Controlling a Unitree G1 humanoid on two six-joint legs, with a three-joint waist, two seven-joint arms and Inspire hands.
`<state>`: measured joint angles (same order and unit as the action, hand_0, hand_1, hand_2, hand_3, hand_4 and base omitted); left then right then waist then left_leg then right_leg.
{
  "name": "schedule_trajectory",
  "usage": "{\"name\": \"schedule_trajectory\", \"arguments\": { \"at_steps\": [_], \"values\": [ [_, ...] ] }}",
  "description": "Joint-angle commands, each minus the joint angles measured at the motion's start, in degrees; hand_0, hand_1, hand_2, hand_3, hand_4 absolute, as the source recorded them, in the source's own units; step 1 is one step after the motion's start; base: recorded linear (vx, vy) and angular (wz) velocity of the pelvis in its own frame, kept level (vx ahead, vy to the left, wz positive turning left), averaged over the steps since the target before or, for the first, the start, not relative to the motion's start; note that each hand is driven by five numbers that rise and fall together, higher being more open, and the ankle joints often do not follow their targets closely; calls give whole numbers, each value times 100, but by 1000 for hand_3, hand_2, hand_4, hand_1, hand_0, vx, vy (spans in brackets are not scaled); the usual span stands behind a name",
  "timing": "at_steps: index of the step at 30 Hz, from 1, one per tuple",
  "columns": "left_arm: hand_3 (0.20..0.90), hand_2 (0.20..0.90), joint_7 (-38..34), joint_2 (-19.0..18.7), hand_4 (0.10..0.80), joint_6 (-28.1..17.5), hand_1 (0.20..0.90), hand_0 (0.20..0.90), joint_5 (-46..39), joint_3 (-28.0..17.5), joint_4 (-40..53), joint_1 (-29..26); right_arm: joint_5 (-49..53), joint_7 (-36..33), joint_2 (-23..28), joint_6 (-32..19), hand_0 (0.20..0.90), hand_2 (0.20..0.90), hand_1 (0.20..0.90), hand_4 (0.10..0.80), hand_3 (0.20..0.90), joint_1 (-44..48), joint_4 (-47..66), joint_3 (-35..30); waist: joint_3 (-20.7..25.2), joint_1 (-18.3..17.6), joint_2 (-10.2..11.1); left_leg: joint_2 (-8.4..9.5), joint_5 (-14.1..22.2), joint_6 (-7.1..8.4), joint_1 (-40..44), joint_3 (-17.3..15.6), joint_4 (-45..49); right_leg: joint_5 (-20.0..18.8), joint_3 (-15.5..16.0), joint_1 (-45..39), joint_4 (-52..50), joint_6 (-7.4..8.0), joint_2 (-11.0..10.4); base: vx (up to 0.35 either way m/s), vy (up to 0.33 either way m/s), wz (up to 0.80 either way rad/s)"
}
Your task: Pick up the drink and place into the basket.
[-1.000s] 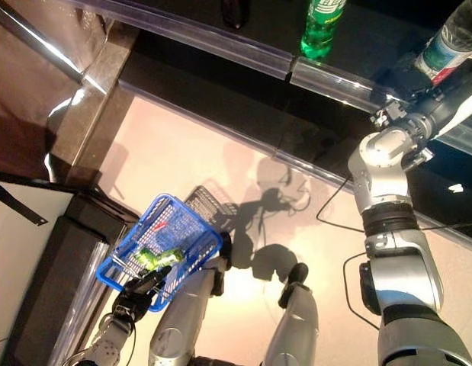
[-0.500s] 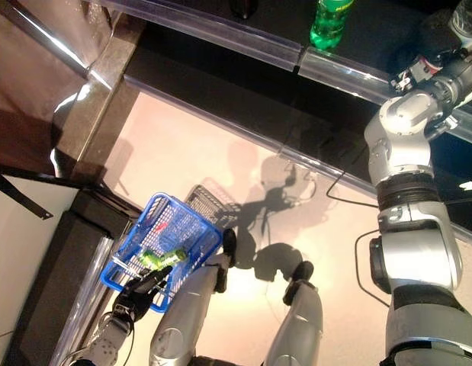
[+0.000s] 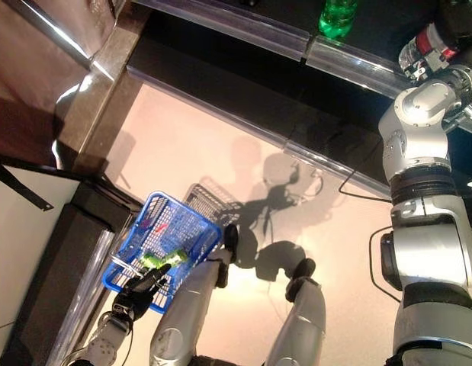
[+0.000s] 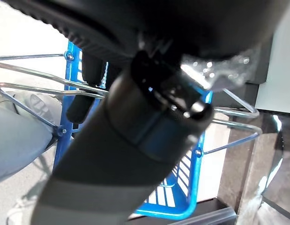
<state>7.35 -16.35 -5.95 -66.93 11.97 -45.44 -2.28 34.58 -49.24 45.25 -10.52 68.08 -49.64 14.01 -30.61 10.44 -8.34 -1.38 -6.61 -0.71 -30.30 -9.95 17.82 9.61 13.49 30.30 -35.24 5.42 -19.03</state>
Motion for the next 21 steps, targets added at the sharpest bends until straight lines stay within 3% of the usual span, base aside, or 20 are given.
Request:
{"name": "schedule_trajectory", "arguments": {
  "at_steps": [1,5,7,12,16,21],
  "values": [
    [200,300,485,-207,100,-512,300,300,-71,73,629,645,-170,188,991,-916,300,300,300,100,200,481,632,-116,82,-30,-69,135,1081,225,466,299,598,55,399,-243,-30,-359,434,-40,-33,0],
    [200,300,459,-204,100,-602,300,300,-75,-21,645,627,-302,258,1009,-902,300,300,300,100,200,204,982,-325,85,-65,7,98,1036,274,646,296,582,89,438,-473,33,-379,461,-17,-15,0],
    [200,300,493,-191,100,-717,300,300,-57,-141,694,679,-486,310,997,-795,300,300,300,100,200,-212,1521,-574,148,-103,44,32,829,271,760,245,531,4,547,-630,123,-475,484,-103,6,-2],
    [200,300,571,-127,100,-914,300,300,-85,-408,825,768,-682,498,830,-734,300,300,300,100,200,-1127,2704,-1088,339,-188,167,-93,741,342,994,206,542,85,607,-973,231,-538,572,-7,-7,-3],
    [200,300,636,-42,100,-1147,300,300,9,-674,1158,923,-927,768,374,-598,300,300,300,100,200,-2273,4278,-1624,515,-305,303,-214,673,404,1205,174,601,130,599,-1324,339,-600,680,54,-26,-7],
    [200,300,752,38,100,-1318,300,300,49,-782,1401,1086,-1026,1226,-63,-711,300,300,300,100,200,-3050,5223,-1809,656,-378,390,-293,591,447,1432,124,446,90,570,-1643,607,-604,787,44,-14,3]
  ]
}}
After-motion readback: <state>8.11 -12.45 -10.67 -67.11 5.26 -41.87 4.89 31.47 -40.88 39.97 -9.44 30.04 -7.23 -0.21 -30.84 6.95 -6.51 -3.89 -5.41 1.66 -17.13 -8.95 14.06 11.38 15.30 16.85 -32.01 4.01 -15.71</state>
